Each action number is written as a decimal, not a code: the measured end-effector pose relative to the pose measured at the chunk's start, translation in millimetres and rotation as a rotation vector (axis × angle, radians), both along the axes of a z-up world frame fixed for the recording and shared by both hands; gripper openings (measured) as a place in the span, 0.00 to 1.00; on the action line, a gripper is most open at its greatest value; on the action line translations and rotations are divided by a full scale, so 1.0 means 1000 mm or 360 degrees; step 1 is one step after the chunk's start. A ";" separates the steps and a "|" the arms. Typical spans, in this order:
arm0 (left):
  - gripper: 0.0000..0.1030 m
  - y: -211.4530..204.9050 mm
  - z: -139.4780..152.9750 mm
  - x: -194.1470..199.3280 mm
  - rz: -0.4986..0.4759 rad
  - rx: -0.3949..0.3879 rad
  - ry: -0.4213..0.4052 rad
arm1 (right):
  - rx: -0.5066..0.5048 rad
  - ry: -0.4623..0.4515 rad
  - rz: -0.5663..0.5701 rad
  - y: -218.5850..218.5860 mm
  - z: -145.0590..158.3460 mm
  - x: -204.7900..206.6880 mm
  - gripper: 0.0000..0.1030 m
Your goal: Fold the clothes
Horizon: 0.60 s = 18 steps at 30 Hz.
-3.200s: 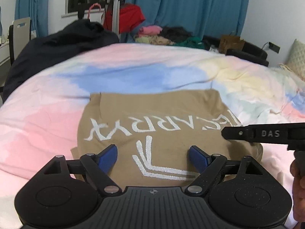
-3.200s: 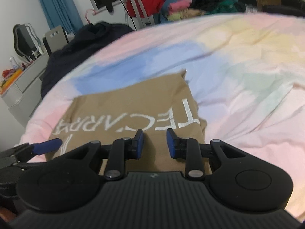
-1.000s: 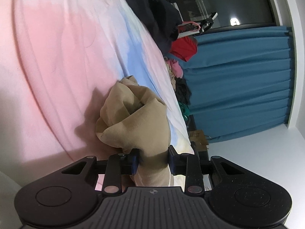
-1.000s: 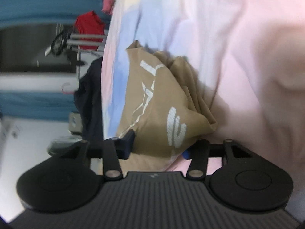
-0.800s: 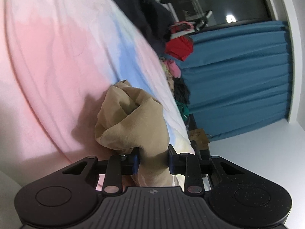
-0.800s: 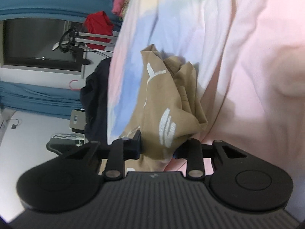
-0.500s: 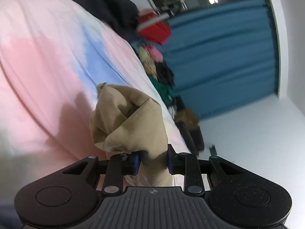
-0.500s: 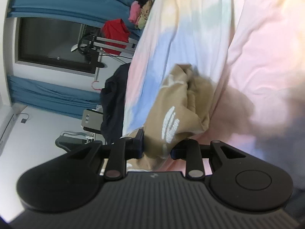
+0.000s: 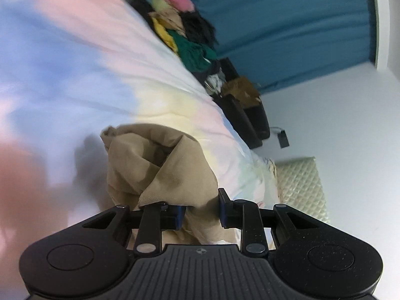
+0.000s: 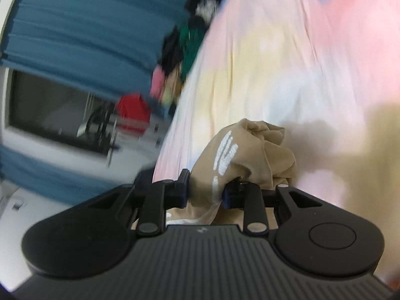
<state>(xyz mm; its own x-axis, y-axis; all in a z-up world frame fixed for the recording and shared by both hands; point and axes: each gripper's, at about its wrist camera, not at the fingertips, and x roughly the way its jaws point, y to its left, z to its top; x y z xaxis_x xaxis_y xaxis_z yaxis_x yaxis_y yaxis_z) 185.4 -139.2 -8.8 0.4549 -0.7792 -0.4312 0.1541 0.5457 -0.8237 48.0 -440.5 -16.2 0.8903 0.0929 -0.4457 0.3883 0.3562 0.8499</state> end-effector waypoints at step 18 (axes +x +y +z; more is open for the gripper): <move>0.26 -0.153 -0.136 0.103 -0.0338 0.0514 -0.0431 | -0.0271 0.0294 -0.0141 -0.099 -0.136 0.116 0.28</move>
